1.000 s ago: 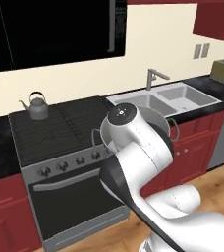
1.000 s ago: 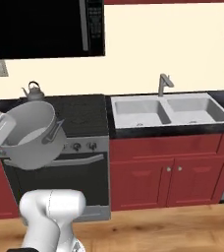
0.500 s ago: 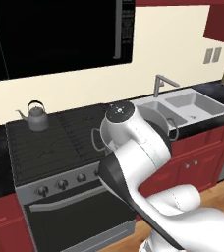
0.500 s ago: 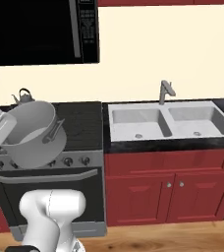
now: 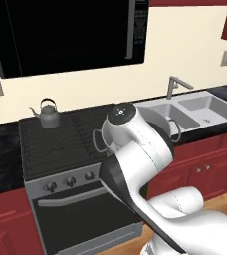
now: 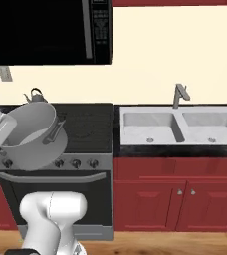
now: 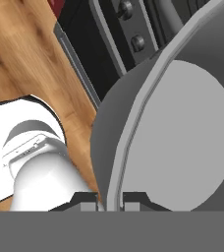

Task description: Pick the kettle from the cabinet and place it on a stove burner. Then pick the pot from the counter and place it on another stove burner. Finally, turn both burners on.

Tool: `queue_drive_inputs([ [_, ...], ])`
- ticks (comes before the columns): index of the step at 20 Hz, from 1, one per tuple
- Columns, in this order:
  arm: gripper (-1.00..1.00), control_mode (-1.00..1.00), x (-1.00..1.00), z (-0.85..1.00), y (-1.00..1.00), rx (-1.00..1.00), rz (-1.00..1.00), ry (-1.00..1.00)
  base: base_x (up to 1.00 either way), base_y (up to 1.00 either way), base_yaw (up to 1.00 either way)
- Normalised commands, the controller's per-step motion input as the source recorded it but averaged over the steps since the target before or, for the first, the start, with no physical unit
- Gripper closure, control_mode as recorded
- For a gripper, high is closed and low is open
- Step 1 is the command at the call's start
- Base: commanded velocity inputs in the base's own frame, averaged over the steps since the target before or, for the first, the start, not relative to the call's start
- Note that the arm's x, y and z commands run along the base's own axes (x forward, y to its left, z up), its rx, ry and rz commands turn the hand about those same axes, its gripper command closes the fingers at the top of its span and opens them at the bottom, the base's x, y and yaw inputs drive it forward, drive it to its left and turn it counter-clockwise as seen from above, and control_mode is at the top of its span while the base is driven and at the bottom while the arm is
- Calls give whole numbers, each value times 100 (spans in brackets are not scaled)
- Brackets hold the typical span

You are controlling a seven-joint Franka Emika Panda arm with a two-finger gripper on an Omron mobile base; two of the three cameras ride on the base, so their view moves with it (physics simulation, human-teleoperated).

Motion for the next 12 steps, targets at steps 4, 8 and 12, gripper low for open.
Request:
queue_drive_inputs([
  [4, 100, 100, 0, 0, 0, 0, 0, 0, 48, -14, 15],
  [8, 100, 100, 0, 0, 0, 0, 0, 0, 63, -16, 18],
  [12, 100, 100, 0, 0, 0, 0, 0, 0, 59, -9, 18],
])
